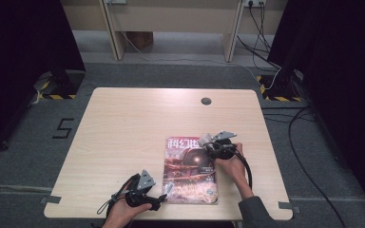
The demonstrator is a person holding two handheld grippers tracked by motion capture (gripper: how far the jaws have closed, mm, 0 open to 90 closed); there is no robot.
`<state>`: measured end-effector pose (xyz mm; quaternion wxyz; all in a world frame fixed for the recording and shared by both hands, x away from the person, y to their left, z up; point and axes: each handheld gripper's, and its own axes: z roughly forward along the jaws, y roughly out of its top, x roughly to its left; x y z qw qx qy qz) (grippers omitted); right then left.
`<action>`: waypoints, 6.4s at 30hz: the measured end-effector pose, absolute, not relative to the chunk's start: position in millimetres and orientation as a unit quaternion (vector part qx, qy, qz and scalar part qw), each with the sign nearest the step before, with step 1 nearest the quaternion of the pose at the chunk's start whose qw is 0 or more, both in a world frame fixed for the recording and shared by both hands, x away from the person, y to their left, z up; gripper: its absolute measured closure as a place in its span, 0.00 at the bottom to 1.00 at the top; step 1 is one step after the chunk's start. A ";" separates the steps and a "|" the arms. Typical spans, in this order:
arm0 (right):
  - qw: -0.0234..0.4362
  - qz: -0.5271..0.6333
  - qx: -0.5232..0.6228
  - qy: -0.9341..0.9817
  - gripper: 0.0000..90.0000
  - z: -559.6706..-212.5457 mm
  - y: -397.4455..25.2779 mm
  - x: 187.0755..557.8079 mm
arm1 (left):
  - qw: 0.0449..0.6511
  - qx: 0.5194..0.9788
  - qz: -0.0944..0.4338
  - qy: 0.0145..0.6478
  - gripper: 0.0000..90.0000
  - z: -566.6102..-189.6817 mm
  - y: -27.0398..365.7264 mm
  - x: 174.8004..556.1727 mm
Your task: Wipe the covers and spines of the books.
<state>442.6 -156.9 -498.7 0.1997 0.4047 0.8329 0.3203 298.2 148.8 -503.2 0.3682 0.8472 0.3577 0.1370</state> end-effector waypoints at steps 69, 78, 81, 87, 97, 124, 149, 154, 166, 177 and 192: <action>0.109 0.355 0.295 0.880 0.76 -499.5 -87.0 375.0 | 0.367 0.844 0.143 0.364 0.20 -502.5 157.1 292.3; 0.133 0.346 0.316 0.873 0.74 -499.6 -92.7 384.4 | 0.366 0.846 0.140 0.360 0.20 -502.8 154.9 292.6; 0.128 0.348 0.308 0.876 0.74 -499.7 -85.4 381.1 | 0.365 0.846 0.139 0.361 0.20 -502.8 155.5 291.9; 0.111 0.357 0.272 0.887 0.73 -500.6 -63.0 366.6 | 0.367 0.845 0.139 0.364 0.20 -502.4 156.8 292.3; 0.083 0.367 0.250 0.892 0.73 -500.7 -50.5 355.8 | 0.367 0.844 0.138 0.365 0.20 -502.9 157.2 292.9; 0.108 0.365 0.313 0.870 0.79 -499.9 -80.2 383.4 | 0.367 0.845 0.128 0.367 0.20 -503.1 157.6 293.9; 0.080 0.369 0.246 0.893 0.79 -500.6 -60.7 338.9 | 0.375 0.816 0.148 0.415 0.20 -495.8 191.2 304.4; 0.079 0.367 0.225 0.899 0.79 -500.6 -52.2 326.3 | 0.373 0.812 0.153 0.422 0.20 -495.7 195.1 305.9; 0.061 0.371 0.179 0.909 0.79 -501.1 -28.4 298.3 | 0.373 0.804 0.164 0.432 0.20 -494.5 198.0 306.4; 0.061 0.375 0.204 0.902 0.80 -501.4 -46.1 311.9 | 0.374 0.802 0.165 0.435 0.20 -494.9 198.8 306.5; 0.057 0.376 0.195 0.904 0.79 -501.8 -41.1 303.8 | 0.370 0.807 0.161 0.431 0.20 -495.9 197.1 305.1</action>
